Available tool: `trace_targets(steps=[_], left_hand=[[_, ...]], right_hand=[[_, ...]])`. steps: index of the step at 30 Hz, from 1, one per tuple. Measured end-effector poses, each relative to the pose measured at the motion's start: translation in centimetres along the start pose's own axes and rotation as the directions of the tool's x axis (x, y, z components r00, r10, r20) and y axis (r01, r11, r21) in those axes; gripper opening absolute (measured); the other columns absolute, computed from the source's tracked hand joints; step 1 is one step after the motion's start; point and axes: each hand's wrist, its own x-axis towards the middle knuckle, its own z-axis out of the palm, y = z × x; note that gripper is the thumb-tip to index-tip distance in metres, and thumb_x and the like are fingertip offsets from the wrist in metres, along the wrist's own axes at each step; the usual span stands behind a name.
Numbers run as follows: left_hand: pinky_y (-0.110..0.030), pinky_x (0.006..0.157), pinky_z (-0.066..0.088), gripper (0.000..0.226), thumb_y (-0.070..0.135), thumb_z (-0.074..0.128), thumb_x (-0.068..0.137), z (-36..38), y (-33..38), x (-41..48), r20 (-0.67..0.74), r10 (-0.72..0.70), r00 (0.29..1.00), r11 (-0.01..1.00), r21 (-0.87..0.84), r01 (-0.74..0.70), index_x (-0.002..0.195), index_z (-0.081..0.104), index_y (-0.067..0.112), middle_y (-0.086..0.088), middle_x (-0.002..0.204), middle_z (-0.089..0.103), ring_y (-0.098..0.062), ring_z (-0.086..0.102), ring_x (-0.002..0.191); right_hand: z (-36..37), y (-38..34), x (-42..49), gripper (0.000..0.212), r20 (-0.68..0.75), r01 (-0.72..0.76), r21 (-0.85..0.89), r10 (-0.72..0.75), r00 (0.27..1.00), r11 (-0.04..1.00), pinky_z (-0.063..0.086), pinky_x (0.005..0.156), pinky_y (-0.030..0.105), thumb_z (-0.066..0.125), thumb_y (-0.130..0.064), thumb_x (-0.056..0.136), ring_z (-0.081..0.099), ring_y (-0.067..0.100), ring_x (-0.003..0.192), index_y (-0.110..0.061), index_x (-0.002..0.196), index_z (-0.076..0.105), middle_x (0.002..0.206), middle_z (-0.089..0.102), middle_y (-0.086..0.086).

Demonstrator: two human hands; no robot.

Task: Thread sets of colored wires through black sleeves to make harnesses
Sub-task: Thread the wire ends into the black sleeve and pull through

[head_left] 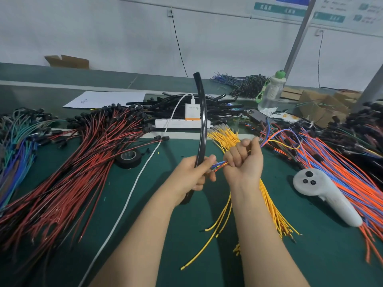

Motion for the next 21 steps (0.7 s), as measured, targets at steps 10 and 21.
trace_targets(steps=[10, 21], left_hand=[[-0.011, 0.041, 0.026, 0.032, 0.031, 0.058, 0.083, 0.1, 0.0, -0.8, 0.266, 0.117, 0.957, 0.960, -0.277, -0.041, 0.112, 0.064, 0.018, 0.001, 0.077, 0.065, 0.000, 0.025, 0.041], [-0.010, 0.038, 0.028, 0.015, 0.029, 0.068, 0.080, 1.1, 0.0, -0.4, 0.207, 0.192, 0.959, 0.912, -0.400, -0.096, 0.090, 0.073, 0.019, 0.003, 0.069, 0.061, 0.001, 0.028, 0.040]], right_hand=[[-0.2, -0.8, 0.2, 0.042, 0.030, -0.083, 0.381, 0.078, 0.997, 0.921, 0.015, 0.028, 0.017, 0.041, -0.035, 0.100, 0.019, 0.006, 0.026, -0.014, 0.065, 0.042, 0.038, 0.021, -0.006], [0.7, 0.0, -0.4, 0.041, 0.059, -0.130, 0.382, 0.116, 0.991, 0.915, 0.016, 0.026, 0.017, 0.041, -0.032, 0.100, 0.015, 0.006, 0.027, -0.013, 0.064, 0.042, 0.037, 0.021, -0.006]])
